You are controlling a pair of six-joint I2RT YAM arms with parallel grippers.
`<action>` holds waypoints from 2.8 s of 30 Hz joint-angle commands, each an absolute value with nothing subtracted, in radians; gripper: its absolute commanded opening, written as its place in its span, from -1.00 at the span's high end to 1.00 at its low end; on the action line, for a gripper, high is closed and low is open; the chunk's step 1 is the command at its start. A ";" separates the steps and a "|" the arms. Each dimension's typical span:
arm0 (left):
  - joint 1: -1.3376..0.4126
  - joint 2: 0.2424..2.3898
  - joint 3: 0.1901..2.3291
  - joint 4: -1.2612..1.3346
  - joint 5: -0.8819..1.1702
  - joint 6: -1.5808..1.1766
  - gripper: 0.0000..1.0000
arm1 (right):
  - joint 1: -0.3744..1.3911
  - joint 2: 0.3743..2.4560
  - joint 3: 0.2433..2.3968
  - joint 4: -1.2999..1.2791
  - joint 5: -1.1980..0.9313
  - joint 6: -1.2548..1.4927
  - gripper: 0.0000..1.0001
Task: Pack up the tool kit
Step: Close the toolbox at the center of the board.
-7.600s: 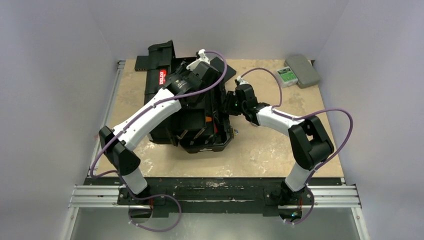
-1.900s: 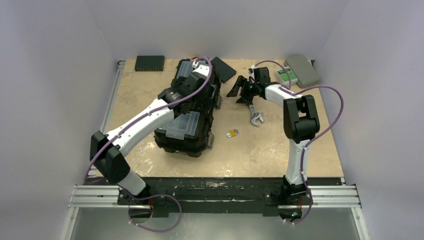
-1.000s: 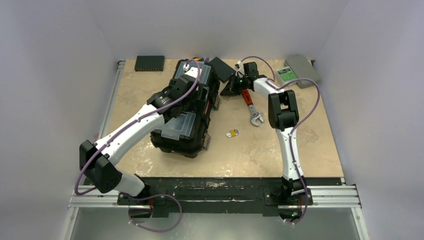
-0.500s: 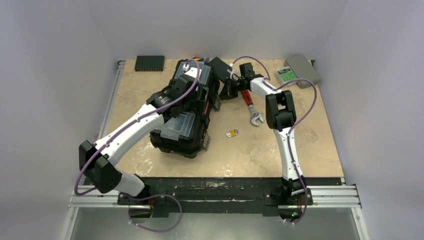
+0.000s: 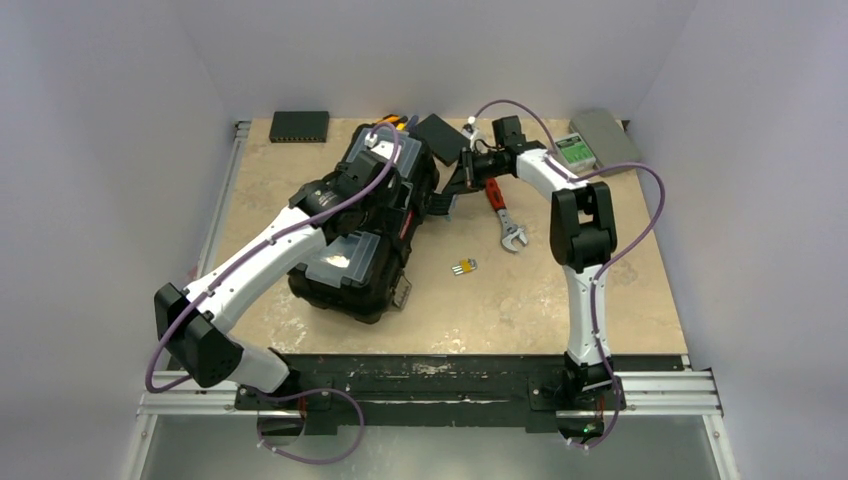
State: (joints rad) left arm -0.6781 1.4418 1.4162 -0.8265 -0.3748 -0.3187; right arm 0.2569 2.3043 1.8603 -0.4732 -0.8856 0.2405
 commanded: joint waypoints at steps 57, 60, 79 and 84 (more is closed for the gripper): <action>-0.819 2.209 2.088 -0.911 -0.289 -0.091 -0.15 | 0.284 2.128 1.646 -0.380 -0.991 0.377 1.00; -0.807 2.218 2.089 -0.904 -0.301 -0.090 -0.08 | 0.284 2.121 1.646 -0.382 -0.988 0.377 1.00; -0.772 2.161 2.102 -0.927 -0.229 -0.151 1.00 | 0.250 2.033 1.581 -0.354 -0.813 0.437 1.00; -0.738 2.113 2.077 -0.902 -0.072 -0.199 1.00 | 0.210 1.964 1.444 -0.245 -0.729 0.514 0.99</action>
